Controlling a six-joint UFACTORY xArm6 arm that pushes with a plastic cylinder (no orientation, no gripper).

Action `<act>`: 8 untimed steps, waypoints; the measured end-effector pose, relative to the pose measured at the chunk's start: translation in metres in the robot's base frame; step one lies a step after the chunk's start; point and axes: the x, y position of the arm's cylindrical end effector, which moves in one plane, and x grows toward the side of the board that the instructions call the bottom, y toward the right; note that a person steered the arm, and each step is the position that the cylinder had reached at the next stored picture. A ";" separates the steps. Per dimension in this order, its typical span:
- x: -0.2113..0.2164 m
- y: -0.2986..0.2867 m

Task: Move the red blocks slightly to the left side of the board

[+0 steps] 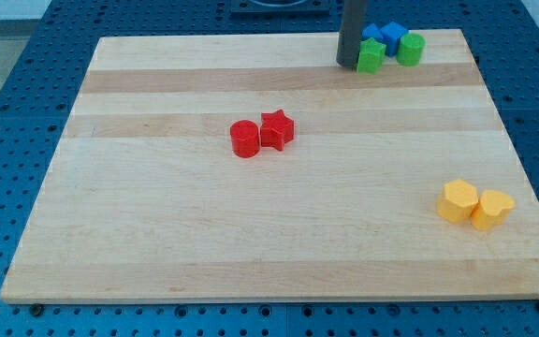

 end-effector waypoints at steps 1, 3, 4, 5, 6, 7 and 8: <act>0.023 0.000; 0.069 0.032; 0.063 0.032; 0.064 0.037; 0.087 0.037; 0.122 0.032; 0.154 -0.012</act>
